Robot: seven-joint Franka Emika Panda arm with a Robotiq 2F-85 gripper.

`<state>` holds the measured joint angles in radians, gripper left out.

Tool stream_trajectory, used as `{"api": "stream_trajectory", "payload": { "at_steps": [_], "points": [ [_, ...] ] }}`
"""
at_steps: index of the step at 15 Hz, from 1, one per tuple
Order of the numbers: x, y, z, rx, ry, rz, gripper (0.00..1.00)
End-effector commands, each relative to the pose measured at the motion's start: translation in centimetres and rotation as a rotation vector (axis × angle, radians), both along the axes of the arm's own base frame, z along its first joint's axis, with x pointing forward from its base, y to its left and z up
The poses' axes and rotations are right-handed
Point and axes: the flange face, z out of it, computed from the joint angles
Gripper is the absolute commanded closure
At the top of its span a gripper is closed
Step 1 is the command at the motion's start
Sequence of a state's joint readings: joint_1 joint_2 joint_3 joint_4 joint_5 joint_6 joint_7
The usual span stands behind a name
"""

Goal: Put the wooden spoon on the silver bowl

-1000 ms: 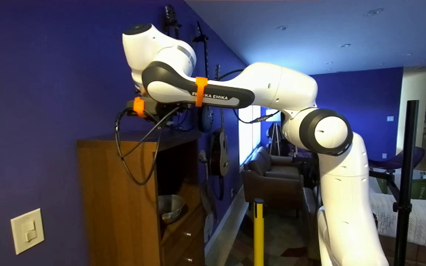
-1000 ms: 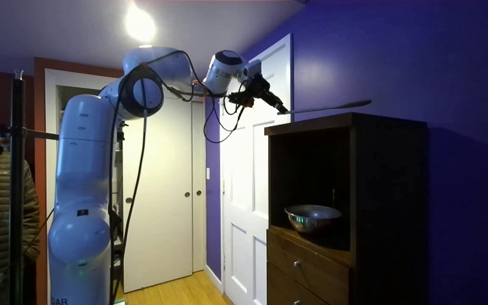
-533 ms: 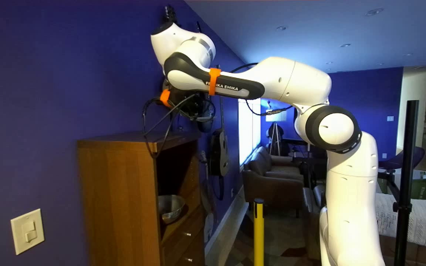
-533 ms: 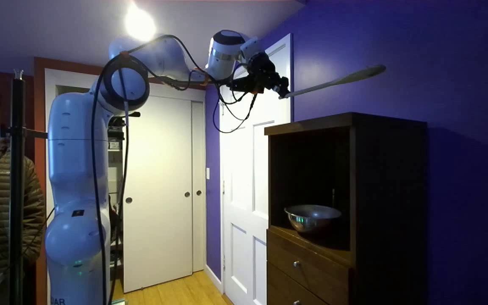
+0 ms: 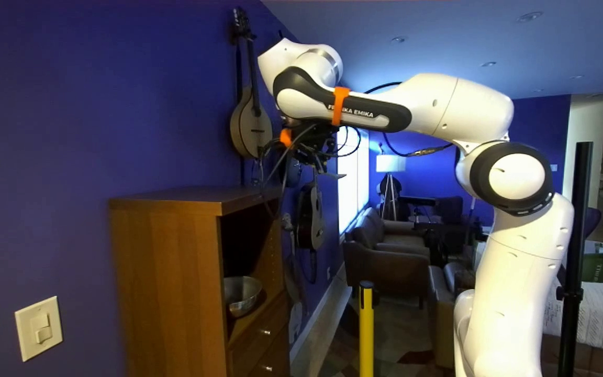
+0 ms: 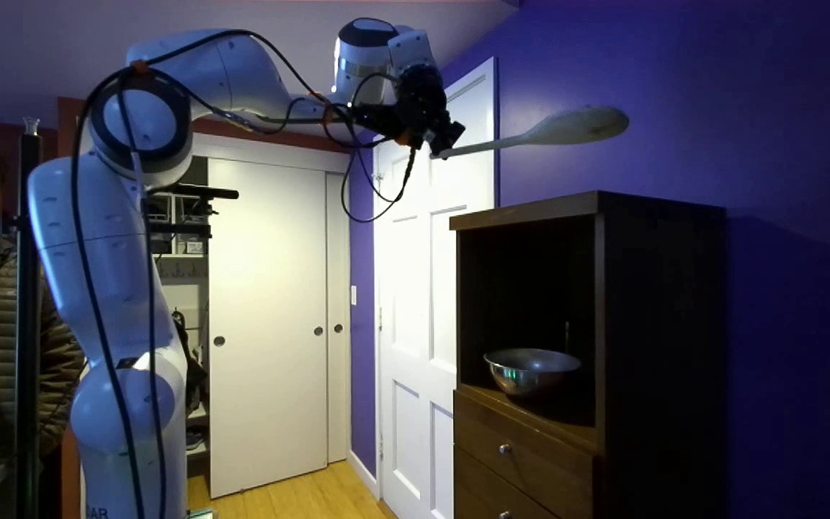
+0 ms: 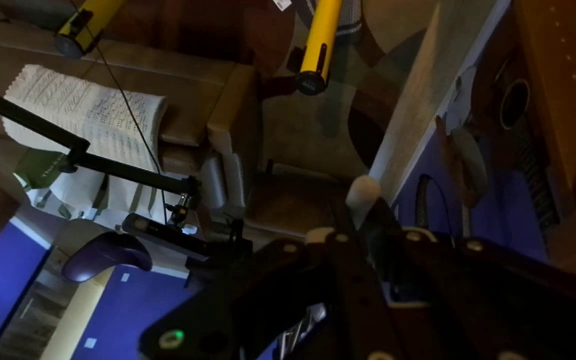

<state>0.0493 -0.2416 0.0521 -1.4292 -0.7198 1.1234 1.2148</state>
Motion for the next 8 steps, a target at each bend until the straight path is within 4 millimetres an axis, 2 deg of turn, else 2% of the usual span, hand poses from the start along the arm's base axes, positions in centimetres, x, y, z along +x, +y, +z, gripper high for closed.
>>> {"api": "stream_trajectory", "payload": {
  "at_steps": [1,4,6,8],
  "points": [
    [-5.8,0.3,-2.3,0.113,0.071,0.152,0.97],
    [-8.6,2.1,-5.4,0.230,0.122,0.253,0.97],
    [-9.4,3.5,-7.9,0.301,0.152,0.328,0.97],
    [-9.2,4.8,-10.7,0.357,0.175,0.413,0.97]
  ]
}}
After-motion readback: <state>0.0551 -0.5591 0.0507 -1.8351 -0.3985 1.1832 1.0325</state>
